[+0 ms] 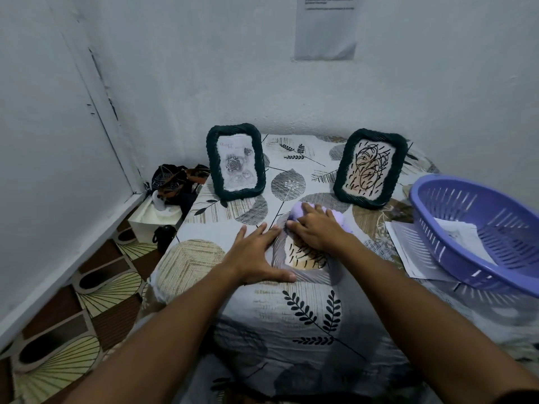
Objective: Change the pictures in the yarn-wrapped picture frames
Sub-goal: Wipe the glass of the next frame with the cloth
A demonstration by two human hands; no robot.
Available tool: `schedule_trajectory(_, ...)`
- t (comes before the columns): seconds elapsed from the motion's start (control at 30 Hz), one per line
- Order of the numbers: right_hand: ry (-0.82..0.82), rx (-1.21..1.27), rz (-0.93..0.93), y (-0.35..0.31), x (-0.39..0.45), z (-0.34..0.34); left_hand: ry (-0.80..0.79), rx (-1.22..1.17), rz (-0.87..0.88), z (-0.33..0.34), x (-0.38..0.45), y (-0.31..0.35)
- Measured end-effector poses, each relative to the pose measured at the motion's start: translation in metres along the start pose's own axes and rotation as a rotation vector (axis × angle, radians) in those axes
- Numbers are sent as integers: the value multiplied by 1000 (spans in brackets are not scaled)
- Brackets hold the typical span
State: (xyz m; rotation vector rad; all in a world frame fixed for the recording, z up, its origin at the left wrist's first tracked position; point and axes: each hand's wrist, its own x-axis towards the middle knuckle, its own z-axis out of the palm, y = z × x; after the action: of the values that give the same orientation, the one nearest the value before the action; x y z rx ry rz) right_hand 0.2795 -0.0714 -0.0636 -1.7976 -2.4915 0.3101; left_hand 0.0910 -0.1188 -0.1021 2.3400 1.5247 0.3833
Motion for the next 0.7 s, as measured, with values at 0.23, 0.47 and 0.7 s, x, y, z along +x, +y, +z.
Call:
schedule_trajectory(0.23,-21,8,-107,-4,-33,7,-1,26,-1,2,2,-1)
schedule_trajectory(0.47,-101,24,-216,0,-59,7,-14,29,7,0,0,1)
schedule_trajectory(0.7,-68,3,-164,0,-45,2,-19,24,0,-1,-1,1)
